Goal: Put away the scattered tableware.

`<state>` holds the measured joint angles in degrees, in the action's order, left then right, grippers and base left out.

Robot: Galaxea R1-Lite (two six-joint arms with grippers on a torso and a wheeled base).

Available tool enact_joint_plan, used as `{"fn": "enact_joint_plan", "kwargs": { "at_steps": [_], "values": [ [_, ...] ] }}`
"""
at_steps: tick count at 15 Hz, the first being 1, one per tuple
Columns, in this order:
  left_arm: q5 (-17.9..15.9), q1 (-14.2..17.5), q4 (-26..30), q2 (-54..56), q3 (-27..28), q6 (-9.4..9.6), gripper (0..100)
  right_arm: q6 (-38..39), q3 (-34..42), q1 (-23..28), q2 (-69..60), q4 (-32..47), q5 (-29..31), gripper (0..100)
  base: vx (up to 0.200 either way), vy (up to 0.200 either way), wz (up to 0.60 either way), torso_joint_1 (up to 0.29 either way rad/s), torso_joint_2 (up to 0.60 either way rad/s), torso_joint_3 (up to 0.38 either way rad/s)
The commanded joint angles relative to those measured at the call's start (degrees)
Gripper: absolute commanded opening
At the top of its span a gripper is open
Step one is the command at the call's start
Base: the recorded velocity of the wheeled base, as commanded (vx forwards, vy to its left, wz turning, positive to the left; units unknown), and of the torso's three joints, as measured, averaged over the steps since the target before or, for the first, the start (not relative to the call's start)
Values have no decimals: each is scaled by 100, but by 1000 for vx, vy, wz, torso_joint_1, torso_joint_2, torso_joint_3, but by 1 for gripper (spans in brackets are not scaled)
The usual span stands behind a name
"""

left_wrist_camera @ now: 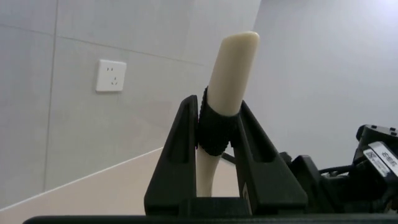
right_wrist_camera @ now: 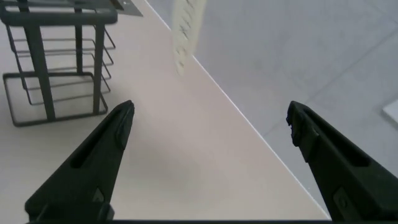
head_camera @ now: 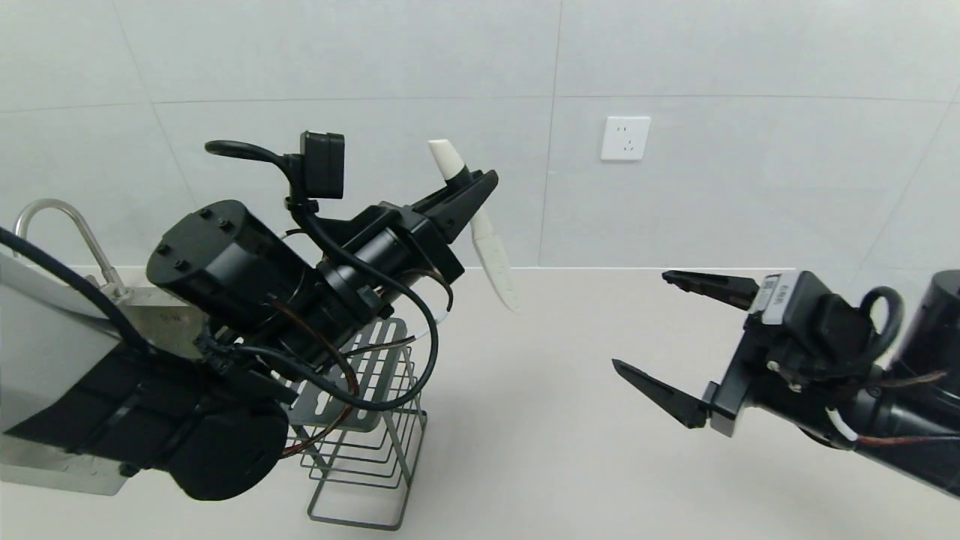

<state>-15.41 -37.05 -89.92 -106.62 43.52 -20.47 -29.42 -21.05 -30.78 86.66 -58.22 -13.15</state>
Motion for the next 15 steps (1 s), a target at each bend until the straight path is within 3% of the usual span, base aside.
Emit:
{"fn": "enact_joint_plan", "kwargs": {
  "at_steps": [1,3,6,7,9,13,15],
  "values": [
    [-15,136,-8,440,-362,78,0,-3,664,477,-1090,259,15,100,0,0,0,0,0,0],
    [-6,75,-8,475,-590,113,0,41,1007,960,-1582,399,15,100,0,0,0,0,0,0],
    [3,22,-8,467,-836,421,0,560,1139,1628,-2259,452,340,100,0,0,0,0,0,0],
    [12,-13,-8,484,-1003,482,0,1166,1112,2226,-2813,461,463,100,0,0,0,0,0,0],
    [3,-13,-8,554,-1126,474,0,1447,1279,2937,-3613,540,454,100,0,0,0,0,0,0],
    [3,-13,-8,554,-1153,482,0,1614,1982,3289,-5309,549,436,100,0,0,0,0,0,0],
    [-6,-22,-8,546,-1144,482,0,1606,2097,3342,-6293,988,436,100,0,0,0,0,0,0]
  ]
}}
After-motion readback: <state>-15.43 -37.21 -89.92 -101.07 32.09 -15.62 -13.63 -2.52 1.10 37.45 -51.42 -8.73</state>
